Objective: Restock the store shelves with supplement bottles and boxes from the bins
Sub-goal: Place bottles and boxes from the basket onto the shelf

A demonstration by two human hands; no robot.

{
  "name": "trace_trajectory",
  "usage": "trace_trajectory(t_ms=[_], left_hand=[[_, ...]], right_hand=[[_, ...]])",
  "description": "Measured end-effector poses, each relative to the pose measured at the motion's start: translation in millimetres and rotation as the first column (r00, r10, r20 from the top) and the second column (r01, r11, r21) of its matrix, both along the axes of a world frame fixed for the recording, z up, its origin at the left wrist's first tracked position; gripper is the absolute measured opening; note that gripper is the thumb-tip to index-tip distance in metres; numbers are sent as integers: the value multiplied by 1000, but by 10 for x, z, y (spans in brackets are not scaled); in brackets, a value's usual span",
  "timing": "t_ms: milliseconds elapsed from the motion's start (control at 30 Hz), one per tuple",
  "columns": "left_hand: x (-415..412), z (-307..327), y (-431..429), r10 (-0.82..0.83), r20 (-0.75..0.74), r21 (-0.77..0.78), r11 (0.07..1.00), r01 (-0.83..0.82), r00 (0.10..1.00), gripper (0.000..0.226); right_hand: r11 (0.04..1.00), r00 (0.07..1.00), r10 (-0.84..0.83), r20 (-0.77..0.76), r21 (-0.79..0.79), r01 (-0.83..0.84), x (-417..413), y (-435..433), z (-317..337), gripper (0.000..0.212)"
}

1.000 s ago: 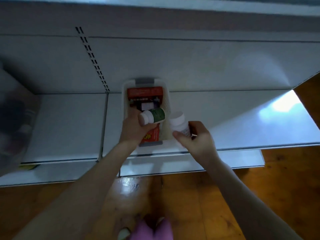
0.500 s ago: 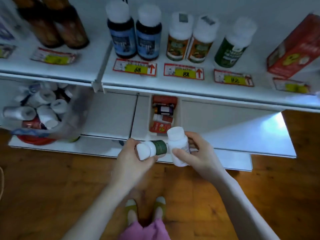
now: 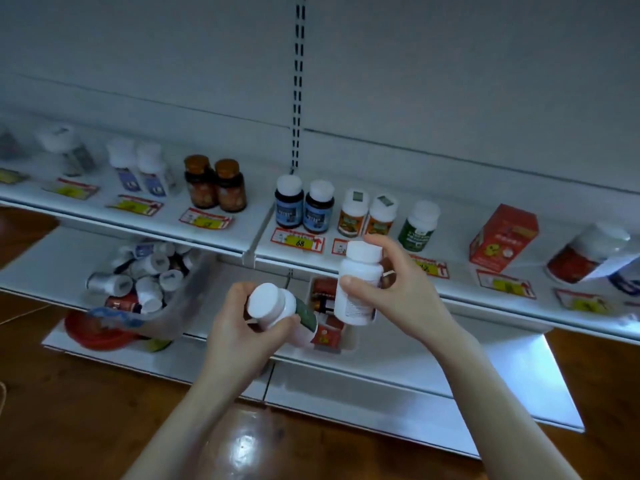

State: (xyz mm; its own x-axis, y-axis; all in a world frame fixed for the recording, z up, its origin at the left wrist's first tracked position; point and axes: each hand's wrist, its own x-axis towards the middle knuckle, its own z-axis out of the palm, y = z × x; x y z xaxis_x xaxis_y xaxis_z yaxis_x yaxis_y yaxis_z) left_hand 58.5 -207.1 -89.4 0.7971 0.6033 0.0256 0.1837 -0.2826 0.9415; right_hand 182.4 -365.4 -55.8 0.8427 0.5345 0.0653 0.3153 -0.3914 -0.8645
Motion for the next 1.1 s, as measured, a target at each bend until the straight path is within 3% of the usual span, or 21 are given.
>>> trace_trajectory(t_ms=[333, 500, 733, 800, 933, 1100], left_hand=[[-178, 279, 285, 110, 131, -27, 994, -108, 985, 34], [-326, 322, 644, 198, 153, -29, 980, -196, 968, 39], [-615, 358, 1321, 273, 188, -9, 961, -277, 943, 35], [-691, 355, 1609, 277, 180, -13, 960, -279, 944, 33], [-817, 368, 2234, 261, 193, -9, 964, -265, 946, 33], [-872, 422, 2881, 188, 196, -6, 982, -190, 963, 34]], right_hand=[[971, 979, 123, 161, -223, -85, 61, 447, 302, 50], [949, 959, 271, 85, -193, -251, 21, 905, 395, 74], [878, 890, 456, 25, -179, -445, -126, 1748, 459, 38], [880, 890, 456, 14, -155, -449, -237, 2053, 498, 24], [871, 884, 457, 99, -254, -421, -401, 2674, 517, 11], [872, 907, 374, 195, -408, -271, -430, 3233, 496, 42]])
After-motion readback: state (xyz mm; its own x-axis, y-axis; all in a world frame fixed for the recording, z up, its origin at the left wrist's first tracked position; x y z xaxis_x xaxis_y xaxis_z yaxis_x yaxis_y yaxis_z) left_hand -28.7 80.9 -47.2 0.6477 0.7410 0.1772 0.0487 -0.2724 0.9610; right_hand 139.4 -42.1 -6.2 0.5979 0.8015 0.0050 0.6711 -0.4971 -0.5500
